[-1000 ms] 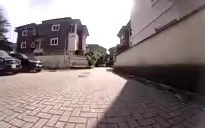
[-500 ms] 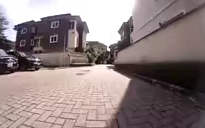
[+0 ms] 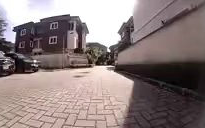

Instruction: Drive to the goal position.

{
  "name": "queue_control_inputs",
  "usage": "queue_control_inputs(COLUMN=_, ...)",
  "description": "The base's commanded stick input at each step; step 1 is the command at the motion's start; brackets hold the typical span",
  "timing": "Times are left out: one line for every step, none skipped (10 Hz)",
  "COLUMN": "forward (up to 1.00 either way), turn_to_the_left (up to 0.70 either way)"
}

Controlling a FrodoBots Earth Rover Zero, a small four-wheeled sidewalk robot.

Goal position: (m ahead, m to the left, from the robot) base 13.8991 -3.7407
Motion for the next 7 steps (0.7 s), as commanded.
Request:
queue_control_inputs(forward=0.69, turn_to_the_left=0.03)
queue_control_inputs(forward=0.69, turn_to_the_left=0.03)
queue_control_inputs(forward=0.69, turn_to_the_left=0.03)
queue_control_inputs(forward=0.69, turn_to_the_left=0.03)
queue_control_inputs(forward=0.69, turn_to_the_left=0.03)
queue_control_inputs(forward=0.69, turn_to_the_left=0.03)
queue_control_inputs(forward=0.69, turn_to_the_left=0.03)
